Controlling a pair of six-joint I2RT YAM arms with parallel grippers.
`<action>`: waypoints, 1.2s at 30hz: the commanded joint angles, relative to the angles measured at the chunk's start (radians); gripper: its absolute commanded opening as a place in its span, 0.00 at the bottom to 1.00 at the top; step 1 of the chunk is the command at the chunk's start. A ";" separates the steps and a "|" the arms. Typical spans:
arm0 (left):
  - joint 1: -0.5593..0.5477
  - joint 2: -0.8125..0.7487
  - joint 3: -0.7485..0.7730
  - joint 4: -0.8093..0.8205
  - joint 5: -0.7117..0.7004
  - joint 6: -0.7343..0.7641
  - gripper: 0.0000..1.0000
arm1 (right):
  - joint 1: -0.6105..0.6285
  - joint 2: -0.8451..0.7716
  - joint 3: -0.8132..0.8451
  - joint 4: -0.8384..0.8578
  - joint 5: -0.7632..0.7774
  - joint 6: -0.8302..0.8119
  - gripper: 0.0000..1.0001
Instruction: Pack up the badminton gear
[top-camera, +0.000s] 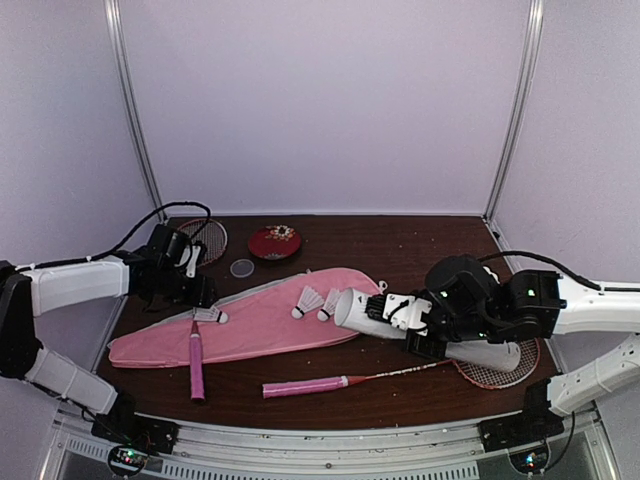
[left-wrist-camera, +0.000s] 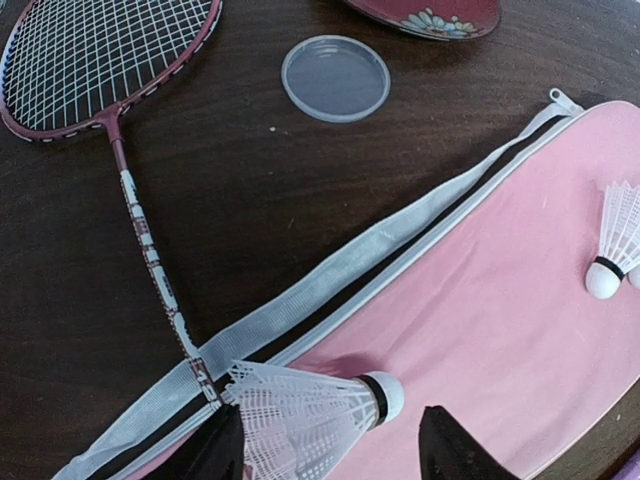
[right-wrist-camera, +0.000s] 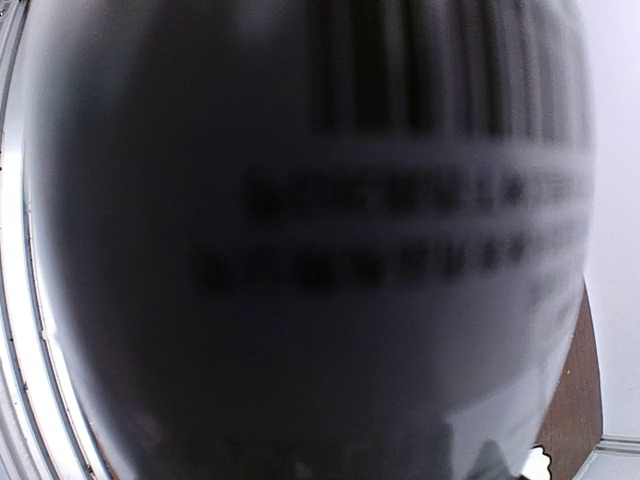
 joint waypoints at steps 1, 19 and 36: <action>0.012 0.005 0.006 0.036 0.063 -0.002 0.59 | -0.002 0.000 0.031 -0.001 0.001 0.009 0.31; -0.101 -0.141 -0.021 0.104 0.159 0.014 0.00 | -0.002 -0.012 0.002 0.025 0.045 0.035 0.31; -0.667 -0.185 0.322 0.132 0.301 0.327 0.00 | -0.002 -0.042 0.010 0.073 0.046 0.042 0.32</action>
